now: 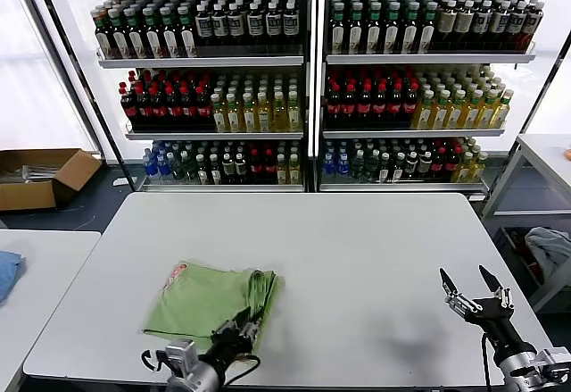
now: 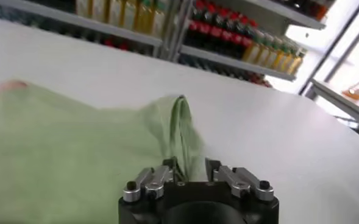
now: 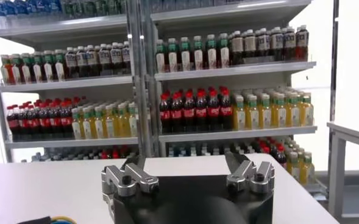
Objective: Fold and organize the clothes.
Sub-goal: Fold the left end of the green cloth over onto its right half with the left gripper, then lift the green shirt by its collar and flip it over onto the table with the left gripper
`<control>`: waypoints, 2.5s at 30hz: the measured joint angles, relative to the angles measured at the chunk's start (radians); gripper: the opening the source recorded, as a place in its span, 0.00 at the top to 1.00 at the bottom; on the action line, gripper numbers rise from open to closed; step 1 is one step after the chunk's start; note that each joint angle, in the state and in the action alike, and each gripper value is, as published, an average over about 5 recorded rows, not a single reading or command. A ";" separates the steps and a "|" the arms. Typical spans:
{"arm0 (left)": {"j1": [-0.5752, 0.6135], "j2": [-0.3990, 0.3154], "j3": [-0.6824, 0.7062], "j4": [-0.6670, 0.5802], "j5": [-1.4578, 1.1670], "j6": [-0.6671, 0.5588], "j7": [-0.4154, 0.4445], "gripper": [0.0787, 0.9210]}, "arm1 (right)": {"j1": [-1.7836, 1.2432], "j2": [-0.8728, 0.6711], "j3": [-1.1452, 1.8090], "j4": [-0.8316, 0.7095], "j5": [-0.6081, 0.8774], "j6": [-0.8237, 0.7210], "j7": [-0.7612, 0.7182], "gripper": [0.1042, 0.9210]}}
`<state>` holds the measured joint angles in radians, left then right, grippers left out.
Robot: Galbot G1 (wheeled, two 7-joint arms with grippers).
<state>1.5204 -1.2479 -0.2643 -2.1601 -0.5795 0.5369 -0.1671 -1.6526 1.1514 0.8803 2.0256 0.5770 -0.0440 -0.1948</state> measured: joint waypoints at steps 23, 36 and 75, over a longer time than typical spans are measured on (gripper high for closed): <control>-0.042 0.168 -0.333 -0.016 -0.104 0.016 0.058 0.12 | -0.015 0.007 -0.010 -0.004 0.003 0.019 -0.009 0.12; -0.094 0.195 -0.381 0.190 -0.101 -0.002 0.071 0.12 | -0.029 0.008 0.008 0.004 0.004 0.025 -0.011 0.12; -0.094 0.109 -0.319 0.251 -0.112 -0.010 0.051 0.95 | -0.053 0.020 0.029 0.020 0.013 0.040 -0.015 0.12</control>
<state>1.4268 -1.1388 -0.5832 -1.9091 -0.6920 0.5271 -0.1161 -1.7055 1.1717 0.9095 2.0458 0.5903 -0.0039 -0.2102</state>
